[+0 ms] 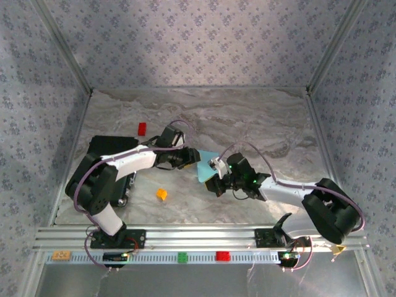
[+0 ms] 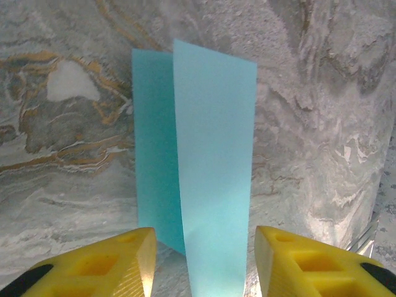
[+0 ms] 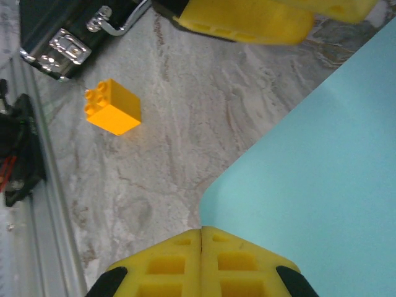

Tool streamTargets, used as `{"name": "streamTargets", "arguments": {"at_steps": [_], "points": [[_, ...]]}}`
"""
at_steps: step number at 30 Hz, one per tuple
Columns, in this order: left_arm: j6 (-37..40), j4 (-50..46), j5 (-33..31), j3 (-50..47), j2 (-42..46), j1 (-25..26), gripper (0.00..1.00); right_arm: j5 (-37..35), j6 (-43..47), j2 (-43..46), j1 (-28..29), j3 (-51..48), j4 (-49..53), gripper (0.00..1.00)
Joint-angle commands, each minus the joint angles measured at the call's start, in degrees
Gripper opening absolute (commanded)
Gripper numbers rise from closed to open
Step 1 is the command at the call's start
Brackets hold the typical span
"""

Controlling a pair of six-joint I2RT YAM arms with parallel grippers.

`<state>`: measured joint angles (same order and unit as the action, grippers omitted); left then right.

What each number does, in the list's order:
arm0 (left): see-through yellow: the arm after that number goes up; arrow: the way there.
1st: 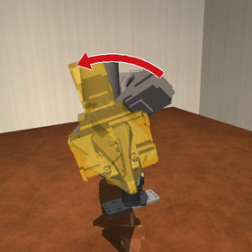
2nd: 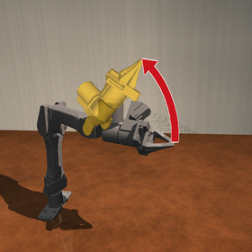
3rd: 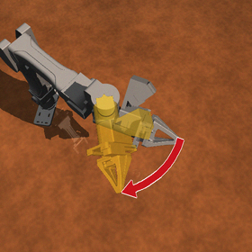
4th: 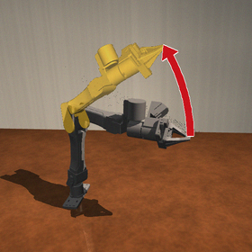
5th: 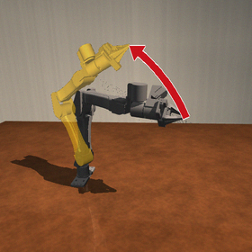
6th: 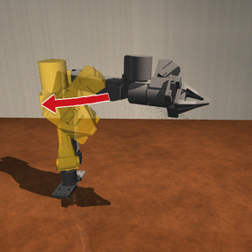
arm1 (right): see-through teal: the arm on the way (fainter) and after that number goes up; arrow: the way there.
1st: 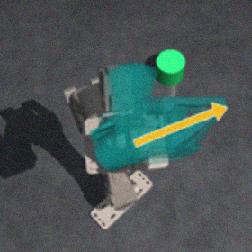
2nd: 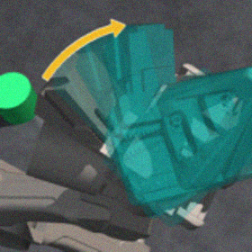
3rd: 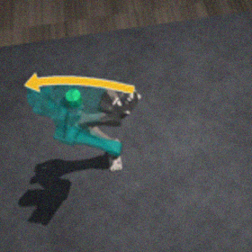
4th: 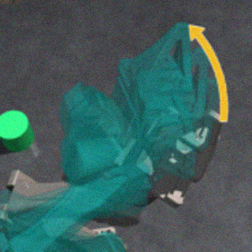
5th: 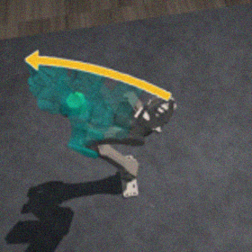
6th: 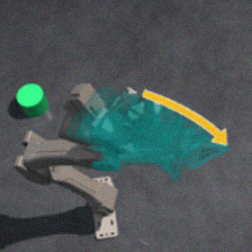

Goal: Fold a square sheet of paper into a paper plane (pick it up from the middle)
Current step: Third fold the triangle at the center of the table.

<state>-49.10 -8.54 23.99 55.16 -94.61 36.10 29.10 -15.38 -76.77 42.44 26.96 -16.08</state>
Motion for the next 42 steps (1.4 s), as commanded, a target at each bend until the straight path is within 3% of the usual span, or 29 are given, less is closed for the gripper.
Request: {"name": "streamTargets", "arguments": {"at_steps": [1, 10, 28, 42], "points": [[1.6, -1.2, 1.1, 3.0, -1.0, -0.5, 0.42, 7.0, -2.6, -1.5, 0.2, 0.8, 0.1, 0.02], [3.5, -0.9, 5.9, 8.8, -6.9, -0.4, 0.23, 8.7, -1.6, -3.8, 1.4, 1.7, 1.1, 0.02], [6.8, -3.4, 8.7, 13.9, -20.9, 0.5, 0.14, 4.0, -1.8, -4.2, 0.9, 1.9, 2.0, 0.02], [8.8, -5.0, 7.3, 13.7, -22.5, 0.5, 0.12, -11.8, -1.6, -5.1, -1.2, 5.1, 10.3, 0.02]]}}
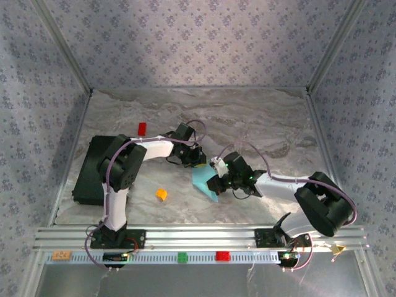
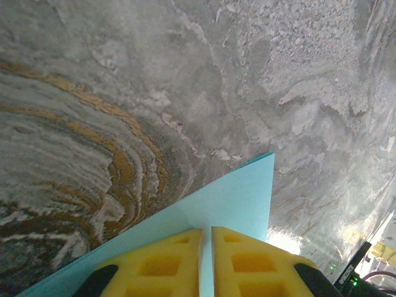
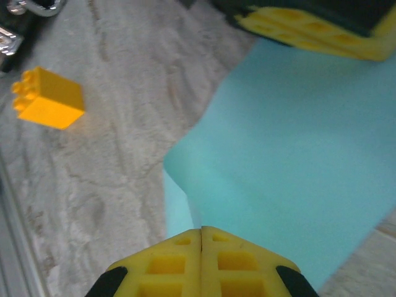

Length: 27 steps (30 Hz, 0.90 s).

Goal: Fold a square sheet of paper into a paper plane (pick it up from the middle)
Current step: Third fold the triangle at the center of the table.

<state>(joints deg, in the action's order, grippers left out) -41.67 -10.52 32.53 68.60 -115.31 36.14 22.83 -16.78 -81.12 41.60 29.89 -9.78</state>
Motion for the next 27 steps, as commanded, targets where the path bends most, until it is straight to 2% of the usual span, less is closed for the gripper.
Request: {"name": "streamTargets", "arguments": {"at_steps": [1, 9, 22, 27], "points": [[1.4, -2.9, -1.2, 0.3, -1.7, 0.4, 0.12, -6.3, -0.2, -0.9, -0.4, 2.4, 4.6, 0.02], [1.0, -2.8, -1.3, 0.1, -1.2, 0.4, 0.12, -10.0, -1.1, -2.1, -0.3, 4.1, 6.7, 0.02], [0.9, -2.7, -1.1, 0.2, -0.7, 0.5, 0.11, -7.4, -0.7, -3.9, -0.2, 6.4, 13.1, 0.01], [0.9, -2.8, -1.0, 0.0, -0.6, 0.5, 0.11, -8.7, -1.1, -4.0, -0.2, 6.4, 13.1, 0.01]]}}
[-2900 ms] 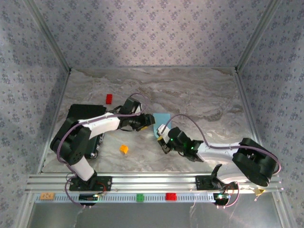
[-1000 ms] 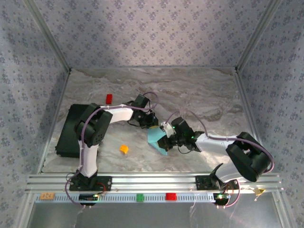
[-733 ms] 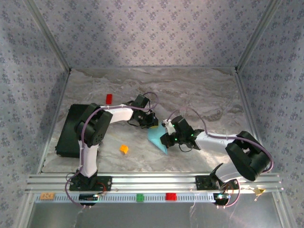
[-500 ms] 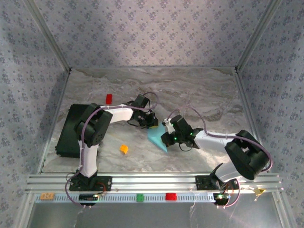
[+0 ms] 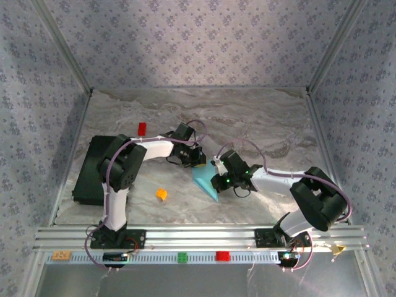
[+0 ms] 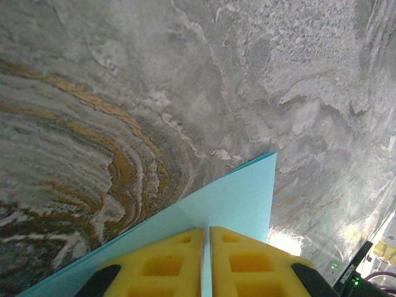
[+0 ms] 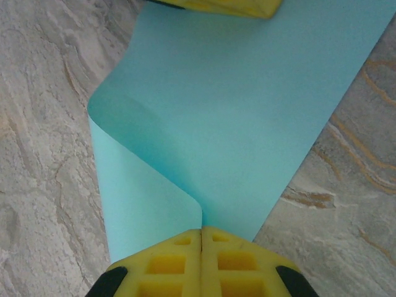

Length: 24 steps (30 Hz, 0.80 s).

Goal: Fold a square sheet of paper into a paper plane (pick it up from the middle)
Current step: Third fold the triangle at the center of the table.

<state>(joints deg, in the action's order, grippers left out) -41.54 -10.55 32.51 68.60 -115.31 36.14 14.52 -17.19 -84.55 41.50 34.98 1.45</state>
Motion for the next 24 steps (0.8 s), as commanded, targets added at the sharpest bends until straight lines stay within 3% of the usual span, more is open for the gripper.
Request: {"name": "streamTargets", "arguments": {"at_steps": [1, 24], "points": [[0.8, -2.8, -1.1, 0.0, -0.6, 0.5, 0.11, -0.8, -0.8, -0.8, -0.1, 1.5, 1.6, 0.01], [0.7, -2.9, -1.2, -0.1, -0.2, 0.5, 0.11, -2.1, -0.9, -2.2, 0.6, 3.6, 4.7, 0.02]]}}
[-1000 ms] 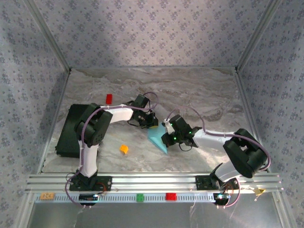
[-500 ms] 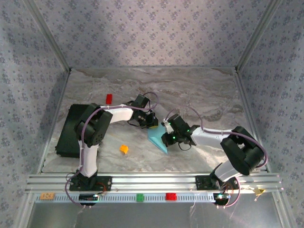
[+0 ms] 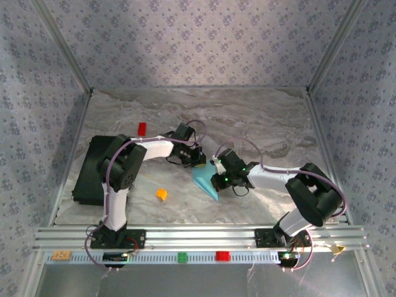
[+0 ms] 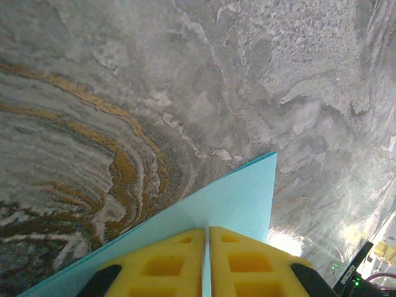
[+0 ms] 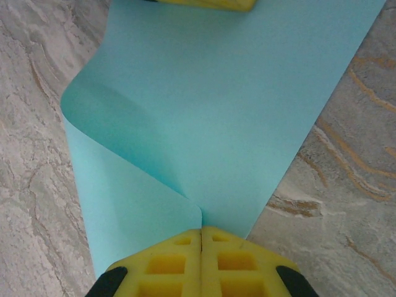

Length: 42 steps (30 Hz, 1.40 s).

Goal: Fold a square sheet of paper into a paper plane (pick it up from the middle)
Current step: Third fold the triangle at the center of the table.

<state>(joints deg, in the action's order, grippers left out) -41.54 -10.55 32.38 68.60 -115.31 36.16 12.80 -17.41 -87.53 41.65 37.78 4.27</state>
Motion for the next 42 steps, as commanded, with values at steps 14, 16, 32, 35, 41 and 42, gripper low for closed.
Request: {"name": "streamTargets", "arguments": {"at_steps": [14, 16, 32, 35, 41, 42], "points": [[0.8, -2.9, -1.1, -0.4, -0.1, 0.4, 0.11, -1.2, -1.0, -1.3, 0.5, 1.9, 1.9, 0.01], [0.7, -2.8, -1.2, -0.4, -0.2, 0.4, 0.11, -1.3, -1.0, -1.5, 0.5, 1.9, 1.9, 0.02], [0.9, -2.8, -1.2, -0.1, 0.3, 0.5, 0.11, -2.3, -1.2, -2.8, 0.5, 1.5, 3.3, 0.01], [1.1, -3.0, -1.2, 0.8, 0.8, 0.4, 0.12, -2.2, -1.5, -2.9, 0.5, 1.2, 2.9, 0.01], [1.5, -4.1, -1.5, 3.7, 2.6, -0.1, 0.19, -2.1, -1.8, -2.9, 0.5, 0.7, 1.9, 0.01], [1.6, -4.4, -1.9, 4.1, 3.1, -0.2, 0.21, -2.0, -1.9, -2.9, 0.4, 0.7, 1.8, 0.01]]}}
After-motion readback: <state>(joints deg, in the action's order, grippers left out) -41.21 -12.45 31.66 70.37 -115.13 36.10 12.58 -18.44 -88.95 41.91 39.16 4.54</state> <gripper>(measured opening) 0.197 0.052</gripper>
